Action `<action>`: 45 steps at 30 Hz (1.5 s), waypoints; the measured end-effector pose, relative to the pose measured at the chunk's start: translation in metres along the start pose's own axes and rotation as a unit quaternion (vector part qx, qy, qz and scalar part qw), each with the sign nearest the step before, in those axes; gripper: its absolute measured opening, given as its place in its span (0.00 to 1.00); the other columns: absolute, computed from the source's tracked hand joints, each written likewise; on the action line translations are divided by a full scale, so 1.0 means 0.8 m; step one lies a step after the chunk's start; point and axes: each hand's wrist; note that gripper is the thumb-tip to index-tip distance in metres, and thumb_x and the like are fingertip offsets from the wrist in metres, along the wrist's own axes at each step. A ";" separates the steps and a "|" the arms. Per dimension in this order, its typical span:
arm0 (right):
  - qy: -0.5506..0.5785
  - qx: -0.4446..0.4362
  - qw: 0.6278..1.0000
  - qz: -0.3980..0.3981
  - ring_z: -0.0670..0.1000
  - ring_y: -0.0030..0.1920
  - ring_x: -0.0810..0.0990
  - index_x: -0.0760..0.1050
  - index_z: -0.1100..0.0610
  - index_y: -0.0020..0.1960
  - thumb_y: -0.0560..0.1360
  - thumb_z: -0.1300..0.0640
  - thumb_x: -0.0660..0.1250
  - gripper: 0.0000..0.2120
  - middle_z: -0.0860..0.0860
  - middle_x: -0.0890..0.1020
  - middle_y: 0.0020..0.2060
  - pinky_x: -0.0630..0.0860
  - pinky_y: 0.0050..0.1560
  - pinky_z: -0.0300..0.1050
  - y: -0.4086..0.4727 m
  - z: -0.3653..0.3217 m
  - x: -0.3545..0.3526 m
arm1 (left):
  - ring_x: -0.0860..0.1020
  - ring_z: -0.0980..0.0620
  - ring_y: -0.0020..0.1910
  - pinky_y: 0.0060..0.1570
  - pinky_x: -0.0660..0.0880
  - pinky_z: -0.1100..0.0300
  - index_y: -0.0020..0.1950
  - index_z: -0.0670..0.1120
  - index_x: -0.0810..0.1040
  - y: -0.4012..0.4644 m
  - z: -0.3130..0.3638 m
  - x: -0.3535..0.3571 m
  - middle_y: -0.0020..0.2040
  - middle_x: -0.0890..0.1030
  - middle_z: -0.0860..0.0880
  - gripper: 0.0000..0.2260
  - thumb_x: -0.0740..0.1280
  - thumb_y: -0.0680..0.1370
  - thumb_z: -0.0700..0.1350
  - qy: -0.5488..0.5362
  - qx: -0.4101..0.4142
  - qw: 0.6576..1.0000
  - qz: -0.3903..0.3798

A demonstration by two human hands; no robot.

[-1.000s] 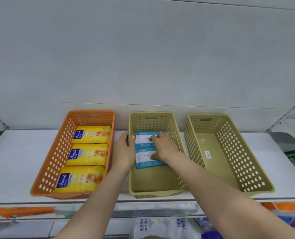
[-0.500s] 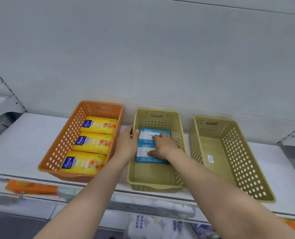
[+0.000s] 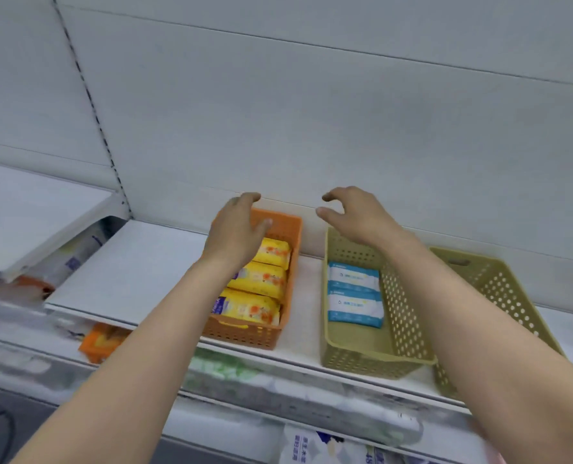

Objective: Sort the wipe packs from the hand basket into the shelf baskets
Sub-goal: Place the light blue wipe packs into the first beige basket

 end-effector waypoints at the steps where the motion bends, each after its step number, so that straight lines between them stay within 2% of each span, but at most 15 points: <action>1: 0.001 -0.022 1.000 0.021 0.54 0.66 0.73 0.73 0.54 0.69 0.79 0.44 0.63 0.21 0.54 0.75 0.66 0.68 0.64 0.47 -0.004 -0.026 -0.004 | 0.70 0.44 0.68 0.65 0.66 0.52 0.72 0.45 0.69 -0.005 -0.016 -0.025 0.69 0.73 0.44 0.23 0.67 0.79 0.48 0.019 0.007 1.000 0.015; 5: 0.016 -0.090 0.992 0.082 0.51 0.69 0.70 0.73 0.52 0.69 0.79 0.46 0.63 0.20 0.50 0.75 0.66 0.66 0.66 0.46 -0.031 -0.138 0.018 | 0.69 0.41 0.67 0.65 0.67 0.48 0.71 0.45 0.71 -0.049 -0.099 -0.125 0.68 0.75 0.43 0.23 0.68 0.78 0.47 0.110 0.028 0.991 0.063; 9: 0.036 -0.151 0.983 0.095 0.53 0.67 0.71 0.74 0.53 0.67 0.78 0.49 0.67 0.19 0.51 0.76 0.65 0.68 0.64 0.45 -0.069 -0.252 0.094 | 0.71 0.40 0.65 0.65 0.67 0.47 0.68 0.43 0.73 -0.125 -0.205 -0.214 0.64 0.77 0.43 0.21 0.70 0.77 0.47 0.171 0.019 0.981 0.089; 12: 0.048 -0.196 0.977 0.062 0.53 0.69 0.70 0.73 0.53 0.68 0.78 0.48 0.66 0.20 0.51 0.75 0.66 0.67 0.66 0.46 -0.091 -0.335 0.170 | 0.73 0.40 0.64 0.64 0.69 0.46 0.67 0.44 0.75 -0.195 -0.286 -0.265 0.63 0.78 0.44 0.20 0.70 0.76 0.47 0.200 -0.015 0.975 0.097; 16: 0.056 -0.242 0.969 -0.001 0.49 0.71 0.66 0.69 0.48 0.71 0.79 0.45 0.63 0.21 0.46 0.72 0.69 0.65 0.66 0.41 -0.106 -0.441 0.253 | 0.72 0.44 0.65 0.65 0.69 0.50 0.69 0.46 0.74 -0.276 -0.376 -0.312 0.65 0.76 0.47 0.19 0.68 0.78 0.48 0.198 -0.087 0.973 0.074; 19: 0.065 -0.285 0.956 -0.038 0.47 0.69 0.66 0.70 0.49 0.71 0.79 0.46 0.63 0.21 0.46 0.73 0.68 0.64 0.62 0.37 -0.100 -0.517 0.297 | 0.73 0.45 0.65 0.65 0.69 0.50 0.68 0.45 0.75 -0.311 -0.432 -0.344 0.65 0.77 0.46 0.19 0.69 0.78 0.48 0.183 -0.151 0.968 0.086; 24: 0.064 -0.359 0.925 -0.105 0.50 0.69 0.67 0.70 0.51 0.71 0.79 0.47 0.64 0.22 0.49 0.72 0.68 0.68 0.65 0.45 -0.055 -0.641 0.373 | 0.74 0.43 0.63 0.62 0.71 0.49 0.66 0.45 0.76 -0.329 -0.532 -0.405 0.63 0.78 0.46 0.19 0.71 0.76 0.47 0.174 -0.226 0.948 0.141; 30: 0.082 -0.416 0.893 -0.147 0.54 0.66 0.72 0.74 0.54 0.68 0.78 0.49 0.67 0.20 0.52 0.75 0.65 0.69 0.63 0.46 0.024 -0.807 0.486 | 0.74 0.43 0.62 0.61 0.71 0.49 0.66 0.46 0.76 -0.317 -0.679 -0.499 0.63 0.78 0.46 0.18 0.69 0.77 0.47 0.199 -0.309 0.916 0.160; 34: 0.120 -0.429 0.876 -0.183 0.57 0.64 0.75 0.75 0.57 0.66 0.76 0.53 0.70 0.20 0.54 0.77 0.64 0.70 0.62 0.48 0.082 -0.925 0.551 | 0.76 0.43 0.61 0.59 0.72 0.50 0.64 0.47 0.77 -0.296 -0.774 -0.568 0.62 0.78 0.47 0.17 0.71 0.76 0.46 0.207 -0.340 0.907 0.137; 37: 0.120 -0.431 0.866 -0.221 0.57 0.64 0.75 0.75 0.57 0.66 0.75 0.53 0.70 0.21 0.55 0.76 0.64 0.74 0.59 0.51 0.116 -0.992 0.592 | 0.76 0.44 0.61 0.60 0.72 0.50 0.65 0.48 0.77 -0.281 -0.837 -0.606 0.63 0.78 0.48 0.17 0.70 0.76 0.47 0.208 -0.359 0.902 0.116; 41: 0.110 -0.416 0.860 -0.273 0.55 0.66 0.72 0.73 0.56 0.68 0.76 0.51 0.69 0.21 0.54 0.74 0.65 0.71 0.65 0.50 0.147 -1.050 0.648 | 0.75 0.47 0.63 0.63 0.72 0.50 0.66 0.48 0.76 -0.274 -0.909 -0.630 0.63 0.78 0.49 0.17 0.69 0.77 0.47 0.174 -0.398 0.894 0.108; 45: 0.078 -0.370 0.869 -0.318 0.53 0.68 0.70 0.70 0.52 0.71 0.77 0.48 0.67 0.24 0.51 0.72 0.68 0.71 0.64 0.47 0.168 -1.089 0.711 | 0.76 0.45 0.62 0.63 0.71 0.51 0.66 0.45 0.76 -0.275 -0.989 -0.646 0.63 0.78 0.46 0.18 0.70 0.77 0.46 0.138 -0.436 0.886 0.084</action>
Point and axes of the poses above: each hand's wrist, its own y-axis towards the middle knuckle, its own x-axis out of the palm, z = x × y
